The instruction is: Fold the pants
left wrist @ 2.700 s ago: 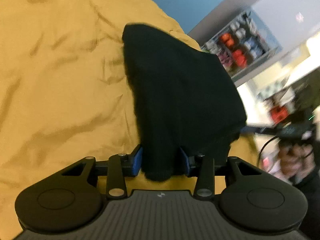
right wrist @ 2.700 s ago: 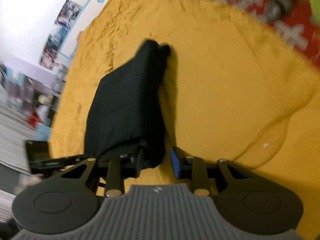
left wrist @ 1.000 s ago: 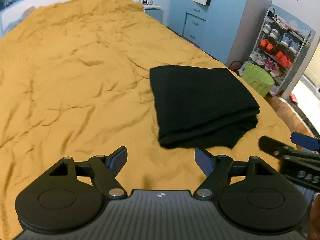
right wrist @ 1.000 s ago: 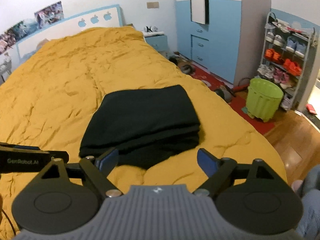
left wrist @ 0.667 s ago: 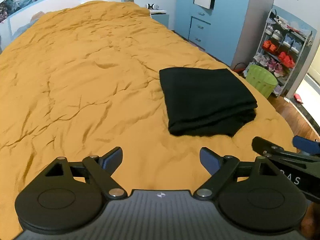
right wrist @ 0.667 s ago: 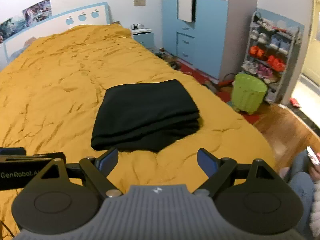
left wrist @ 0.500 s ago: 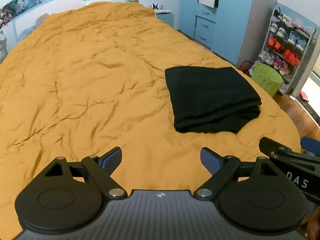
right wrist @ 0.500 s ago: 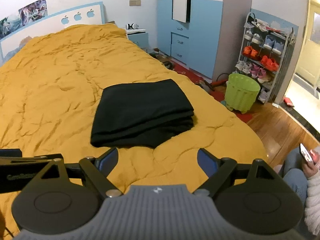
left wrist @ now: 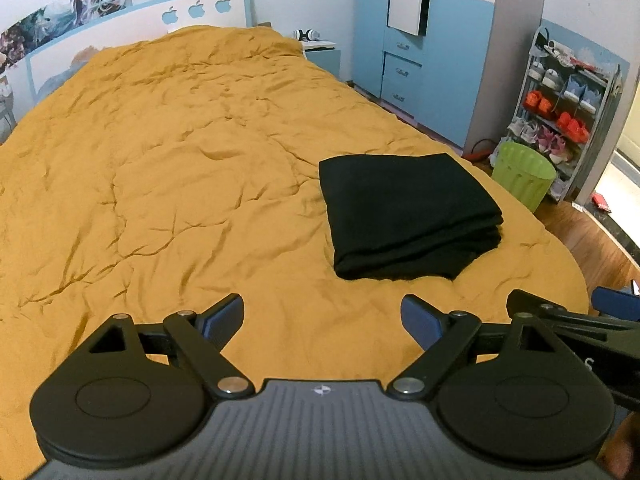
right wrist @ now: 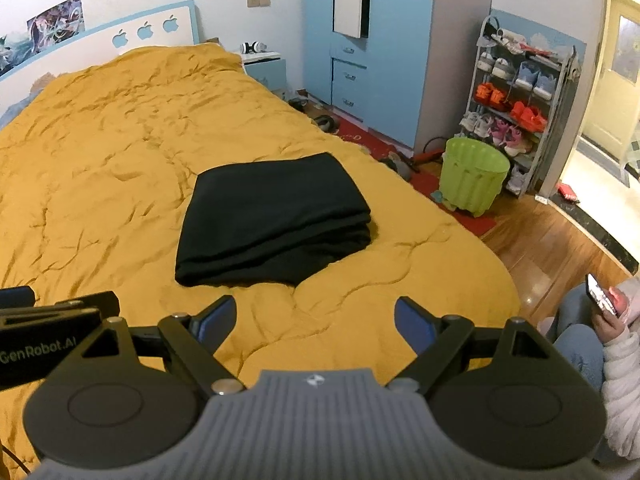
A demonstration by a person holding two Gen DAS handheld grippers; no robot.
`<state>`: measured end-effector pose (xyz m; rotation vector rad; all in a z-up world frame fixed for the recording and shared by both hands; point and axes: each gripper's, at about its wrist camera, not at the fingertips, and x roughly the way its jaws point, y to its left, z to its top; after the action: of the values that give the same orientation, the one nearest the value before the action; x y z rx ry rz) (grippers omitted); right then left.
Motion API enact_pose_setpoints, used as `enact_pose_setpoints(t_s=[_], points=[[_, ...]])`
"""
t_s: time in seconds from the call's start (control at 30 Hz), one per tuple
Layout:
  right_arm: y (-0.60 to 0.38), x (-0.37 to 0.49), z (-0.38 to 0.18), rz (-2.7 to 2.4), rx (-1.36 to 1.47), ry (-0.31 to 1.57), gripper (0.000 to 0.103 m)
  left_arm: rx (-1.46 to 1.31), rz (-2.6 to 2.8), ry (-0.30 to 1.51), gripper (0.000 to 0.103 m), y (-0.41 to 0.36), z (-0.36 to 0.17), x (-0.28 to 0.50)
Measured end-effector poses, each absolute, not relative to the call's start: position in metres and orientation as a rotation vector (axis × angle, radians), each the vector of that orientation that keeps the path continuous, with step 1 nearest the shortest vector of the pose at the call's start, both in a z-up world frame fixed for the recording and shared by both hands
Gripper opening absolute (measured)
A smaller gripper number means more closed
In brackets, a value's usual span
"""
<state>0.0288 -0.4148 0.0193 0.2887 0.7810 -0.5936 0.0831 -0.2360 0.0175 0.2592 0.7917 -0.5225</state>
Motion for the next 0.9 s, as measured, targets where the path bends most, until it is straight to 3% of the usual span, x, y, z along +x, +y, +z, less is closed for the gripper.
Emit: enact_pose_setpoints(t_s=[0.9], points=[[-0.4102,0.0204,0.0225,-0.627,0.276,0.768,0.082,0.283,-0.533,0.795,0.103,-0.2396,0.017,0.0733]])
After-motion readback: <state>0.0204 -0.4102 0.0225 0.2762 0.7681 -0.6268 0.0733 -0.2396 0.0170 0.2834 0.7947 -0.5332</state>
